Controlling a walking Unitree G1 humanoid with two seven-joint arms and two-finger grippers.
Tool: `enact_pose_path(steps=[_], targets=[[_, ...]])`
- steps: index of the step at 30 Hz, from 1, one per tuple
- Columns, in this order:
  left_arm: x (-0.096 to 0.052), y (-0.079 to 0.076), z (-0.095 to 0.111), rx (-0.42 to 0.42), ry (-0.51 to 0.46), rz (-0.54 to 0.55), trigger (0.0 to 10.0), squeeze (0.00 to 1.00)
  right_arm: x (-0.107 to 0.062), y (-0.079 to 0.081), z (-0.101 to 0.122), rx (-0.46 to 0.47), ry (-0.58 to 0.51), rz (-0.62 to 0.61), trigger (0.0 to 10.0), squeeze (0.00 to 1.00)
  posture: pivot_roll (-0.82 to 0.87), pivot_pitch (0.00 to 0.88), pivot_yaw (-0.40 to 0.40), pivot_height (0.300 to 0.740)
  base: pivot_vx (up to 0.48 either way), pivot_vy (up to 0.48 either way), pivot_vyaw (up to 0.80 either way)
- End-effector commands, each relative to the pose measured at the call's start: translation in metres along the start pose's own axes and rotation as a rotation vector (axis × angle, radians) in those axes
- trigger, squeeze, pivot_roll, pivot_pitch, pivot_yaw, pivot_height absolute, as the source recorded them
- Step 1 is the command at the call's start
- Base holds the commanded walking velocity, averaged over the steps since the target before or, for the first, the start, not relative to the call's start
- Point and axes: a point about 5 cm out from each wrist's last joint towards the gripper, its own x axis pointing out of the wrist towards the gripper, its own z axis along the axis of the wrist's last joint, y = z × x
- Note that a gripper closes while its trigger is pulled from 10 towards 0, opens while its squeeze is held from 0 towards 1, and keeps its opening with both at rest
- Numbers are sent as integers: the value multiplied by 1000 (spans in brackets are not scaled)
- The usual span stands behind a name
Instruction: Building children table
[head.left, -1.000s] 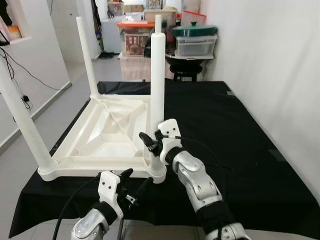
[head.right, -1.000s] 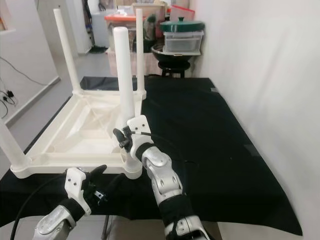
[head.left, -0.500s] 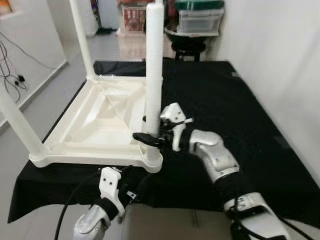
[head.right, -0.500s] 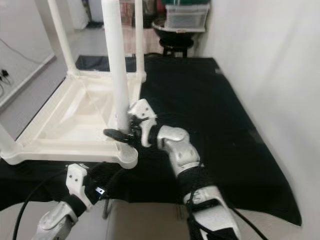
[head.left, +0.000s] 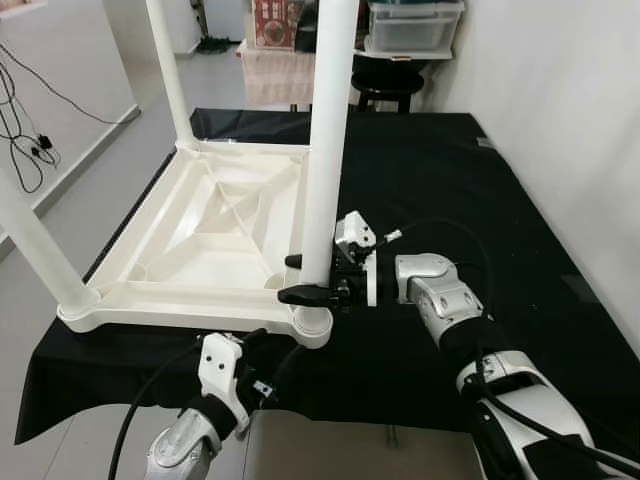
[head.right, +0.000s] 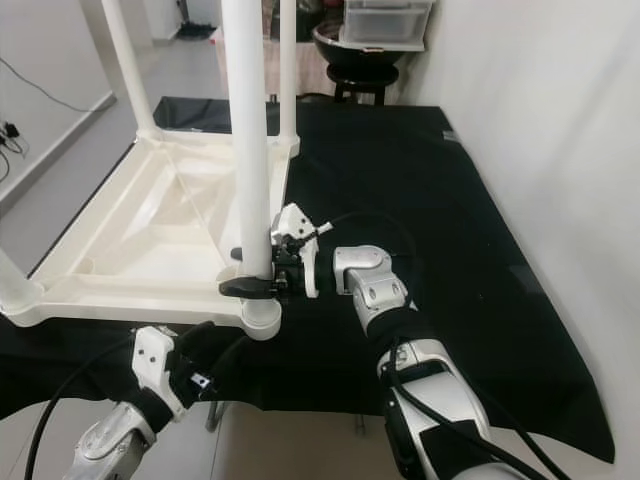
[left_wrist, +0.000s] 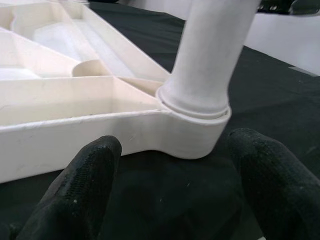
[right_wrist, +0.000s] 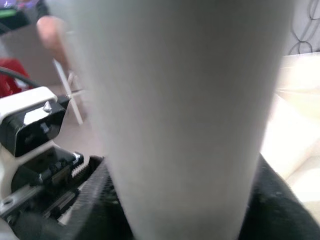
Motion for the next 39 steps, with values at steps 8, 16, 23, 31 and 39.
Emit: enact_pose_path(steps=[8, 16, 23, 31, 39], targets=[[-1, -6, -5, -14, 10, -6, 10000, 0, -7, 1, -10, 32, -55, -10, 0, 0, 39, 0, -33, 740, 0, 0, 0], [0, -6, -4, -19, 6, -10, 10000, 0, -17, 2, -26, 11, -46, -212, 0, 0, 16, 0, -46, 740, 0, 0, 0], [-1, -2, -2, -20, -5, 2, 10000, 0, 17, 50, -87, -4, 158, -885, 0, 0, -13, 0, -21, 740, 0, 0, 0], [5, -2, -3, -23, 0, -11, 10000, 0, 42, 27, -62, -22, 110, -876, 0, 0, -10, 0, -32, 740, 0, 0, 0], [7, -3, 0, -16, -20, 13, 10000, 0, 50, 16, -13, -65, -53, -589, 10000, 1000, 22, 0, -53, 740, 0, 0, 0]])
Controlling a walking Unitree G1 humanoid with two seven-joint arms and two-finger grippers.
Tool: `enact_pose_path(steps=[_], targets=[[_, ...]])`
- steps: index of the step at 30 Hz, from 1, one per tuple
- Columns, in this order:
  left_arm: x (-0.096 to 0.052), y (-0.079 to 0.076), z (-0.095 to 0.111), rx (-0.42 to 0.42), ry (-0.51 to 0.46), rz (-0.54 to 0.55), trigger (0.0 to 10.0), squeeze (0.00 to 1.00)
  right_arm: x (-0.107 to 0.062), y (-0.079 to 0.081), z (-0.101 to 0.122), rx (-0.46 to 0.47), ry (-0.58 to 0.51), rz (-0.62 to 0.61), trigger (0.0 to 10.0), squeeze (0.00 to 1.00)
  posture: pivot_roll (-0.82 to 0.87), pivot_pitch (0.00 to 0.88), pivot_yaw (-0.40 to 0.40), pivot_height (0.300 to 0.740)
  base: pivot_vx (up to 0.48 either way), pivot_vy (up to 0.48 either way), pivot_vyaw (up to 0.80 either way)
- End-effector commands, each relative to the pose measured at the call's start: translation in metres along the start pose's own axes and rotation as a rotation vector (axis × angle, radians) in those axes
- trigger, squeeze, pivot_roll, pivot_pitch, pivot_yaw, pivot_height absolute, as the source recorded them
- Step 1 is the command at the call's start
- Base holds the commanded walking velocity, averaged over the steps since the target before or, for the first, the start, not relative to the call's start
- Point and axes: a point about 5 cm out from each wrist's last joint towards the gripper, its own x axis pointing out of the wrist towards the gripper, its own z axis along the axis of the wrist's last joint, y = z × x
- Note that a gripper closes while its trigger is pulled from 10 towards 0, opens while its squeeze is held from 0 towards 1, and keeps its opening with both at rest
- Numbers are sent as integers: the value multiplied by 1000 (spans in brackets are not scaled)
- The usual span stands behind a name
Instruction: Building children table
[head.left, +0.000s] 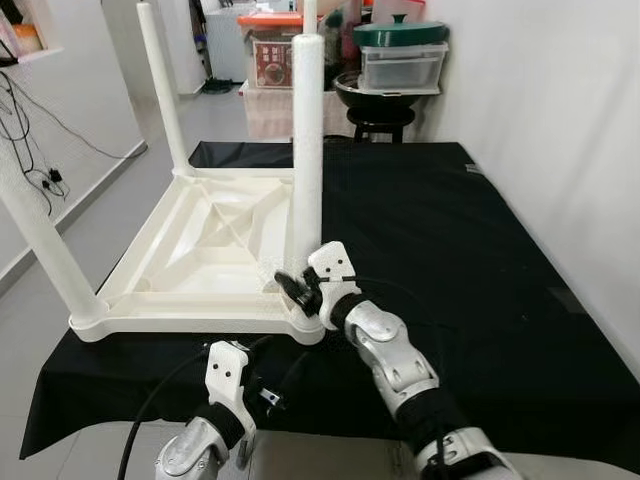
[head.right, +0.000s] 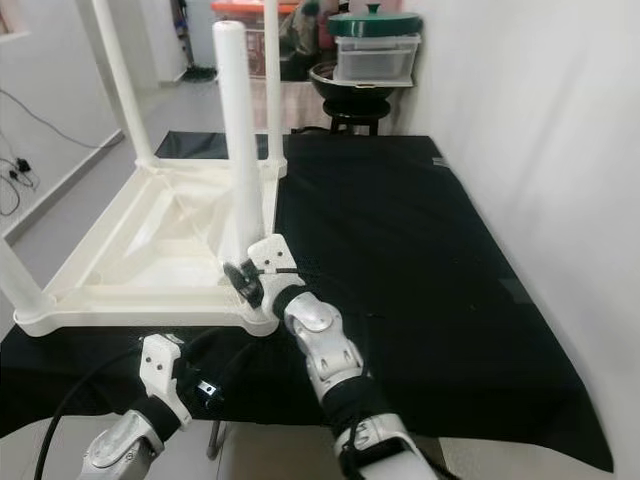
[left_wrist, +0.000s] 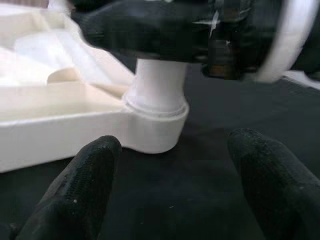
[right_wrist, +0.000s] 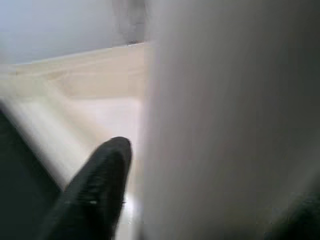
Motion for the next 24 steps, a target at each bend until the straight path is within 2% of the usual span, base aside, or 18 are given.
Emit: enact_pose_path(steps=[1, 2, 3, 5, 6, 9, 10, 12, 17, 18, 19, 20, 21, 24], targets=[[-1, 0, -2, 3, 5, 6, 10000, 0, 4, -1, 16, -7, -51, 45, 10000, 1000, 22, 0, -53, 740, 0, 0, 0], [-1, 0, -1, 4, 4, 7, 10000, 0, 3, -11, 27, 3, -73, 130, 10000, 0, 29, 0, -51, 740, 0, 0, 0], [-1, 0, -1, 4, 4, 7, 10000, 0, 3, -11, 27, 3, -73, 130, 10000, 0, 29, 0, -51, 740, 0, 0, 0], [-1, 0, -1, 6, 5, 7, 10000, 0, 0, -18, 32, -28, -76, 259, 10000, 0, 31, 0, -51, 740, 0, 0, 0], [-1, 0, -1, 6, 5, 7, 10000, 0, 0, -18, 32, -28, -76, 259, 10000, 0, 31, 0, -51, 740, 0, 0, 0], [-1, 0, -1, 8, 6, 7, 10000, 0, -5, -22, 34, -88, -40, 438, 10000, 0, 45, 0, -56, 740, 0, 0, 0], [-1, 0, -1, 8, 6, 7, 10000, 0, -5, -22, 34, -88, -40, 438, 10000, 0, 45, 0, -56, 740, 0, 0, 0], [-1, 0, -1, 10, 5, 8, 10000, 0, -6, -25, 33, -97, 0, 514, 10000, 0, 54, 0, -61, 740, 0, 0, 0], [-3, -2, 0, 13, 3, 14, 10000, 0, -4, -30, 32, -72, 35, 538, 10000, 0, 69, 0, -68, 740, 0, 0, 0], [-4, -2, 0, 13, 3, 16, 10000, 0, -4, -30, 32, -55, 37, 555, 8667, 0, 71, 0, -69, 740, 0, 0, 0], [-4, -2, 0, 13, 3, 17, 10000, 0, -4, -31, 32, -44, 37, 567, 5725, 0, 71, 0, -69, 740, 0, 0, 0], [-4, -3, 1, 13, 3, 17, 10000, 0, -4, -31, 32, -38, 36, 575, 5725, 0, 71, 0, -69, 740, 0, 0, 0], [-5, -3, 1, 13, 3, 18, 10000, 0, -5, -32, 32, -23, 33, 581, 0, 0, 75, 2, -67, 740, 0, 0, 0], [-7, -4, 1, 12, 4, 18, 10000, 0, -7, -35, 32, -6, 32, 598, 0, 0, 76, 9, -66, 740, 0, 0, 0]])
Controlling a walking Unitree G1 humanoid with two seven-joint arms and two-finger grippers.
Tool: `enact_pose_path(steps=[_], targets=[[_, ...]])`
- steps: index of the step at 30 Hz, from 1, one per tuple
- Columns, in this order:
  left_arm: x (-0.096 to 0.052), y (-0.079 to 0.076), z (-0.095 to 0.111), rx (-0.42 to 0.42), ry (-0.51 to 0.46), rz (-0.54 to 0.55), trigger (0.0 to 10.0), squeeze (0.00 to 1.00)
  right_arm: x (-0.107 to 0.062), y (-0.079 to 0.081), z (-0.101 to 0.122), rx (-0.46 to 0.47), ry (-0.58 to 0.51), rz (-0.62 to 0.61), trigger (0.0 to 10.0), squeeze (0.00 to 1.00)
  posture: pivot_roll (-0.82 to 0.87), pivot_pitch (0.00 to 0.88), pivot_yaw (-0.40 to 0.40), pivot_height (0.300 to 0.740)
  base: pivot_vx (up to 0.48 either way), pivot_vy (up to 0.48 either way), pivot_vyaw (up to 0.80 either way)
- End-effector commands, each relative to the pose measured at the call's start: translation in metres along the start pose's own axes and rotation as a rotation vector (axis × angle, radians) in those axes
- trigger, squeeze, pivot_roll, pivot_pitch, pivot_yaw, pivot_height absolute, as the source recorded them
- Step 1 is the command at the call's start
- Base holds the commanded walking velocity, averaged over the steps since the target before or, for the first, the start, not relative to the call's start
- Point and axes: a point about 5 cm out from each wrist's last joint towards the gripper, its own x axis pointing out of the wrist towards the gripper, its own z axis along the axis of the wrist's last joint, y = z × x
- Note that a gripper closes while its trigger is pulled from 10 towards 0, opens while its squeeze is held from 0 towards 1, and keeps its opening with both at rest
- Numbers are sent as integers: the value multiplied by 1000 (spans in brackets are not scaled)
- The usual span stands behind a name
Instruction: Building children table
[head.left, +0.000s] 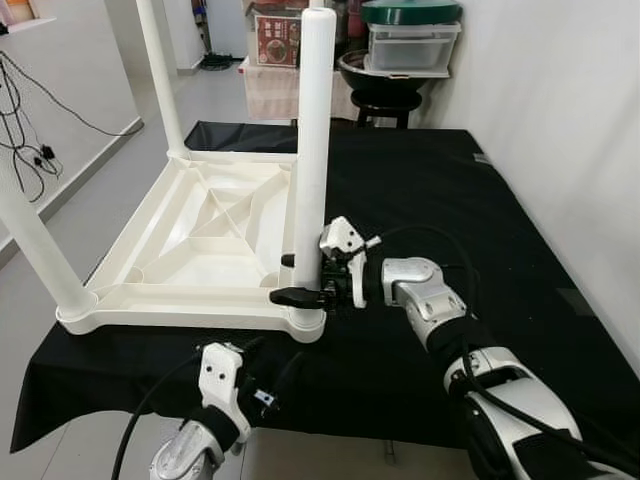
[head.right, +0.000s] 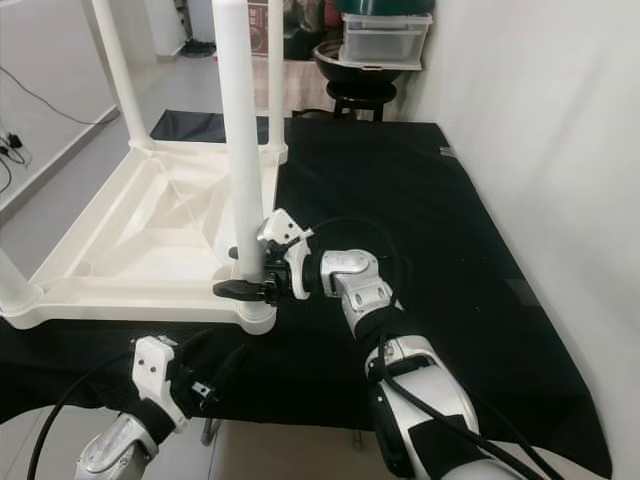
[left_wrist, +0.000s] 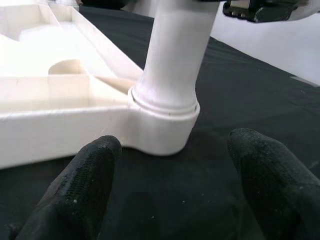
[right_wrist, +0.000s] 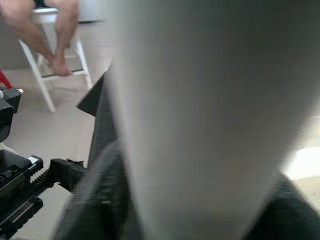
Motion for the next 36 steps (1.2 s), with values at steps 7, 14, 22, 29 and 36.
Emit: enact_pose_path(steps=[7, 14, 22, 29, 36], targets=[[-5, -4, -1, 0, 16, -5, 10000, 0, -8, -2, -6, 27, -2, 25, 0, 0, 63, 21, -64, 740, 0, 0, 0], [-8, -3, 0, -4, 13, -1, 10000, 0, -32, 0, -58, 75, 140, -447, 0, 0, 32, 34, -76, 740, 0, 0, 0], [-8, 0, 2, 3, 19, -2, 10000, 0, -13, 68, -108, 214, 231, -839, 0, 0, 40, 33, -43, 740, 0, 0, 0], [-7, 2, 1, -1, 27, -7, 10000, 0, 6, 53, -93, 130, 230, -838, 0, 0, 49, 23, -48, 740, 0, 0, 0], [-4, 4, 2, 8, 23, 9, 10000, 0, 25, 44, -39, 151, -14, -620, 10000, 1000, 57, 11, -54, 740, 0, 0, 0]])
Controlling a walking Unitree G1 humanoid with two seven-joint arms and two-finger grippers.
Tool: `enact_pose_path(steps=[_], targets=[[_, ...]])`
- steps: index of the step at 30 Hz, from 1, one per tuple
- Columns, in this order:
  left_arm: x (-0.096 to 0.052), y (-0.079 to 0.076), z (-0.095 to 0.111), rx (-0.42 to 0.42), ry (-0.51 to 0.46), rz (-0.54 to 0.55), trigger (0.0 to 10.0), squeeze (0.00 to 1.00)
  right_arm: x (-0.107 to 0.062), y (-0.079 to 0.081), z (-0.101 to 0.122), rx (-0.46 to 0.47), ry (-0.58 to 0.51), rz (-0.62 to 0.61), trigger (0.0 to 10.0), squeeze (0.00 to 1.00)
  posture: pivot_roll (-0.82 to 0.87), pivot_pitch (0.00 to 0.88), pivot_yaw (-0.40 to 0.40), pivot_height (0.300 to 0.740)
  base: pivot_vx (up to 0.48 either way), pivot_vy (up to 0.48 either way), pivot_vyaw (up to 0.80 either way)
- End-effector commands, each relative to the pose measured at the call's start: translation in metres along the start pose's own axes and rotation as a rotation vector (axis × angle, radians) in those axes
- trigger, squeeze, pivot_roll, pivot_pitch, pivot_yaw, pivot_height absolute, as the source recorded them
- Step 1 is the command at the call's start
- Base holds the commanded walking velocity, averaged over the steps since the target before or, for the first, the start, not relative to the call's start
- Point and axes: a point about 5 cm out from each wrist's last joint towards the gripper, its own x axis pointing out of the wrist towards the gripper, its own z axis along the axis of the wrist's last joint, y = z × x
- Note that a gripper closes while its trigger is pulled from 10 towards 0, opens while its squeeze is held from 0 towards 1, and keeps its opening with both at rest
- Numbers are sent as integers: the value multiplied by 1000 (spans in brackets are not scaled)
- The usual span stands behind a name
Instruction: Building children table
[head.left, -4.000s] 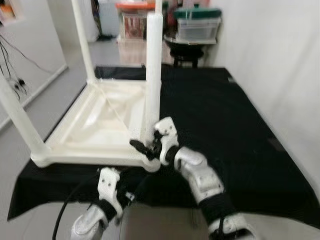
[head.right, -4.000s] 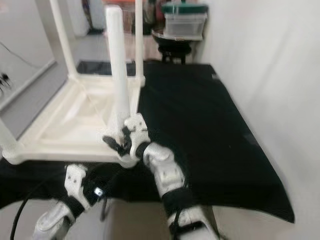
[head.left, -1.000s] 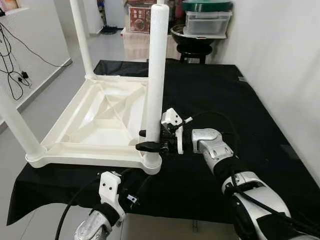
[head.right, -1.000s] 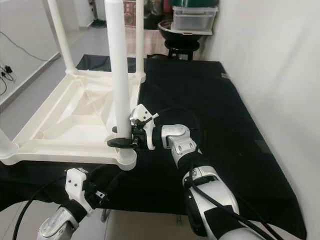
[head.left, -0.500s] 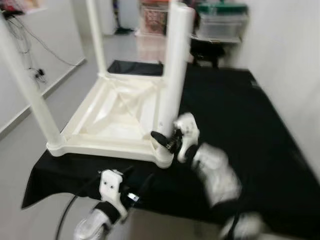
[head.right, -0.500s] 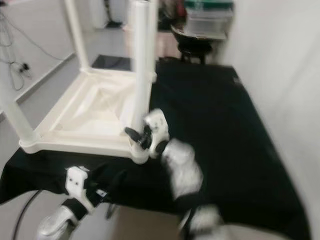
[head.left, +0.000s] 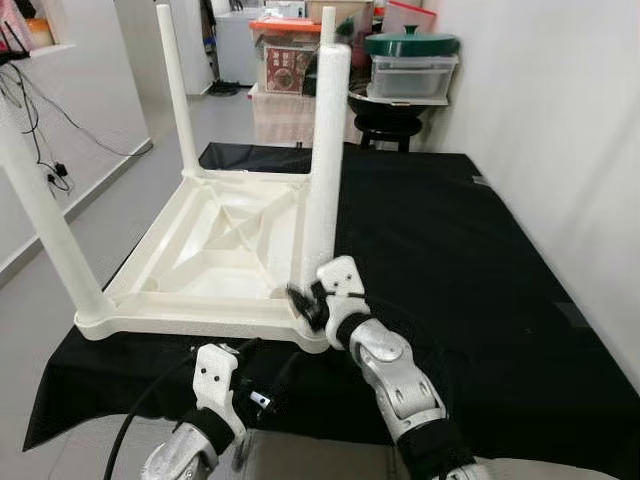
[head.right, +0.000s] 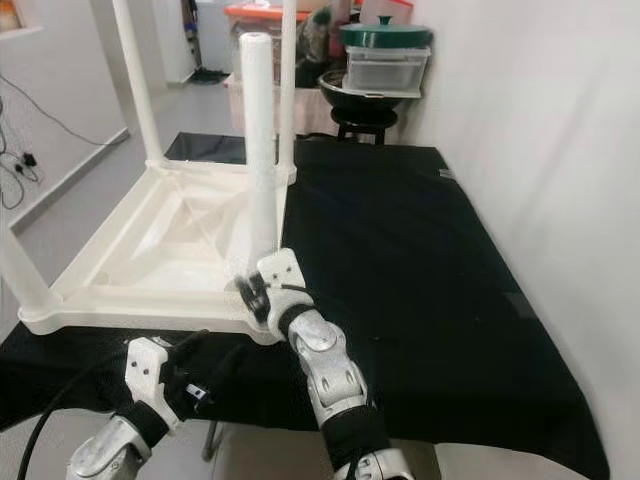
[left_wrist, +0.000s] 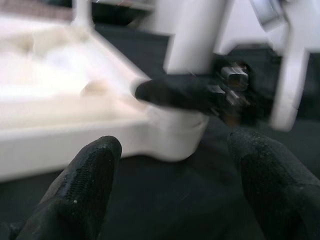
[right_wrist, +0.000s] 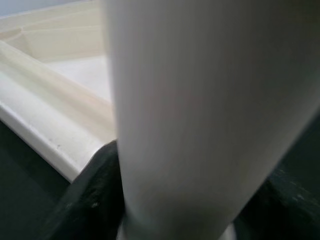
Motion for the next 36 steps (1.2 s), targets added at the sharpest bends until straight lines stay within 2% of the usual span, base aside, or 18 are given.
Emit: enact_pose_path(steps=[1, 2, 3, 4, 5, 7, 9, 11, 15, 16, 23, 30, 31, 32, 33, 34, 35, 36], targets=[[1, 1, -2, 2, 16, -1, 10000, 0, 5, 5, 23, 6, -82, 124, 10000, 1000, 57, 11, -54, 740, 0, 0, 0], [2, 1, -2, 2, 16, -1, 10000, 0, 6, 8, 33, 4, -116, 206, 10000, 1000, 55, 10, -54, 740, 0, 0, 0], [2, 1, -2, 2, 16, -1, 10000, 0, 6, 8, 33, 4, -116, 206, 10000, 1000, 55, 10, -54, 740, 0, 0, 0], [2, 1, -2, 1, 15, -1, 10000, 0, 7, 9, 45, -20, -159, 304, 10000, 216, 54, 9, -51, 740, 0, 0, 0], [3, 1, -2, 0, 16, -2, 10000, 0, 8, 7, 56, -56, -189, 417, 10000, 0, 54, 6, -51, 740, 0, 0, 0], [4, 1, -2, -2, 16, -5, 10000, 0, 10, 2, 69, -114, -199, 558, 10000, 0, 57, 6, -51, 740, 0, 0, 0], [4, 1, -2, -2, 16, -6, 10000, 0, 10, 1, 71, -126, -194, 594, 10000, 0, 57, 6, -51, 740, 0, 0, 0], [4, 0, -2, -2, 15, -5, 10000, 0, 13, -7, 71, -183, -122, 698, 9961, 0, 68, 5, -58, 740, 0, 0, 0], [4, 0, -2, -2, 15, -4, 10000, 0, 13, -9, 71, -189, -106, 722, 9961, 0, 69, 5, -59, 740, 0, 0, 0], [3, 0, -2, -1, 15, -3, 10000, 0, 13, -10, 71, -196, -93, 752, 0, 0, 72, 6, -60, 740, 0, 0, 0], [0, -2, -3, -2, 19, -3, 10000, 0, 14, -15, 70, -219, -65, 792, 0, 0, 78, 12, -58, 740, 0, 0, 0], [-3, -4, -4, -7, 23, -7, 10000, 0, 11, -24, 47, -191, -29, 698, 0, 0, 65, 22, -55, 740, 0, 0, 0], [-3, -4, -4, -9, 23, -8, 10000, 0, 9, -29, 35, -167, 3, 583, 0, 0, 61, 25, -62, 740, 0, 0, 0], [-3, -4, -4, -9, 23, -8, 10000, 0, 9, -29, 35, -167, 3, 583, 0, 0, 61, 25, -62, 740, 0, 0, 0], [-4, -4, -4, -9, 22, -8, 10000, 0, 7, -33, 20, -132, 46, 425, 0, 0, 60, 27, -68, 740, 0, 0, 0], [-5, -5, -3, -10, 22, -8, 10000, 0, 0, -42, 0, -89, 88, 75, 0, 0, 59, 29, -71, 740, 0, 0, 0], [-5, -5, -3, -10, 22, -8, 10000, 0, 0, -42, 0, -89, 88, 75, 0, 0, 59, 29, -71, 740, 0, 0, 0], [-6, -5, -3, -11, 21, -8, 10000, 0, -10, -50, -14, -68, 124, -176, 0, 0, 57, 29, -69, 740, 0, 0, 0]])
